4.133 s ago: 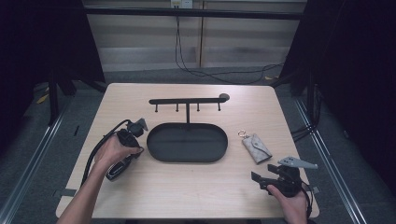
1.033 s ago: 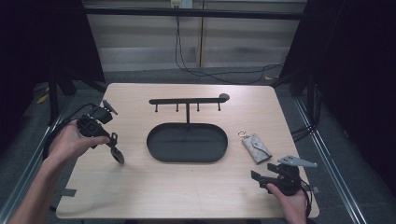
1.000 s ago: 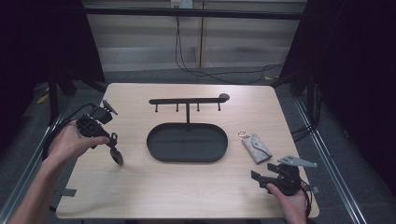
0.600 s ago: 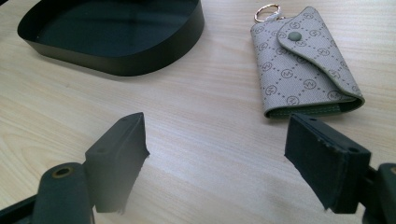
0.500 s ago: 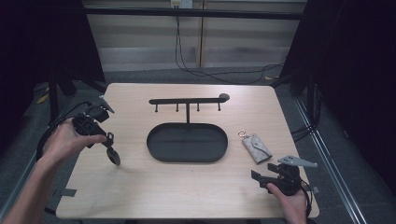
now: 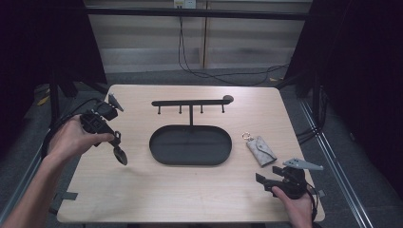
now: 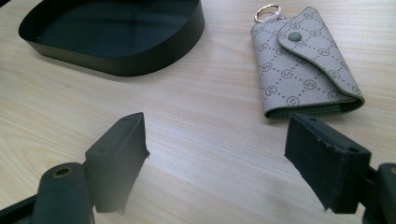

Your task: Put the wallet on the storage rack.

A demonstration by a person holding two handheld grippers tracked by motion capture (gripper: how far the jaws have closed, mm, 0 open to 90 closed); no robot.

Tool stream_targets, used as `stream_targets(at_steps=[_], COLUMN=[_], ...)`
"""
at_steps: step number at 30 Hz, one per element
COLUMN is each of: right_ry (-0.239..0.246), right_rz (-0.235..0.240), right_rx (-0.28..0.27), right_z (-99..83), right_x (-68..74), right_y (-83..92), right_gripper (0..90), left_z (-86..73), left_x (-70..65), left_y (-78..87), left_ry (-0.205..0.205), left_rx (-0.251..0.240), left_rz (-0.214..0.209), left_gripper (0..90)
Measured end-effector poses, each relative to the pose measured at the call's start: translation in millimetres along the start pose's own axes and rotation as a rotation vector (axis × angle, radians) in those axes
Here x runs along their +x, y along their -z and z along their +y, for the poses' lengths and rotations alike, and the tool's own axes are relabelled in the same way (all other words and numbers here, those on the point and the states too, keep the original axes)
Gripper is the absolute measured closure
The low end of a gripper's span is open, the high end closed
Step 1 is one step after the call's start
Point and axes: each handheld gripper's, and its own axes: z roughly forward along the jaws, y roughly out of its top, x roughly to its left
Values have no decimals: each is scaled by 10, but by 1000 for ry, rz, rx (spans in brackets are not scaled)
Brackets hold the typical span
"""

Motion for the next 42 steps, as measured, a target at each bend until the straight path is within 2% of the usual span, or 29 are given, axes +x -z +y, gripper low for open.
stream_targets(at_steps=[2, 3, 4, 14, 23, 30, 32, 42], right_ry=[3, 3, 4, 12, 6, 11, 9, 9], right_rz=[1, 1, 4, 12, 9, 6, 6, 7], right_rx=[-1, -1, -2, -6, -14, -20, -18, -14], right_z=[0, 0, -1, 1, 3, 1, 0, -1], right_x=[3, 5, 8, 12, 8, 6, 8, 8], right_y=[-4, -4, -3, 4, 15, 23, 22, 21], right_gripper=[205, 204, 202, 172, 145, 145, 145, 146], left_z=[32, 79, 94, 221, 328, 464, 494, 702], left_x=[-24, -65, -74, -163, -175, -227, -236, -325], left_y=[25, 55, 65, 124, 123, 114, 109, 73], left_ry=[-3, -25, -29, -48, -42, -40, -37, -63], left_rx=[-8, 0, -1, -3, -15, 0, -8, 8], left_rz=[-2, 10, 9, 14, -1, 3, -8, -25], left_gripper=[710, 710, 709, 710, 709, 710, 710, 710])
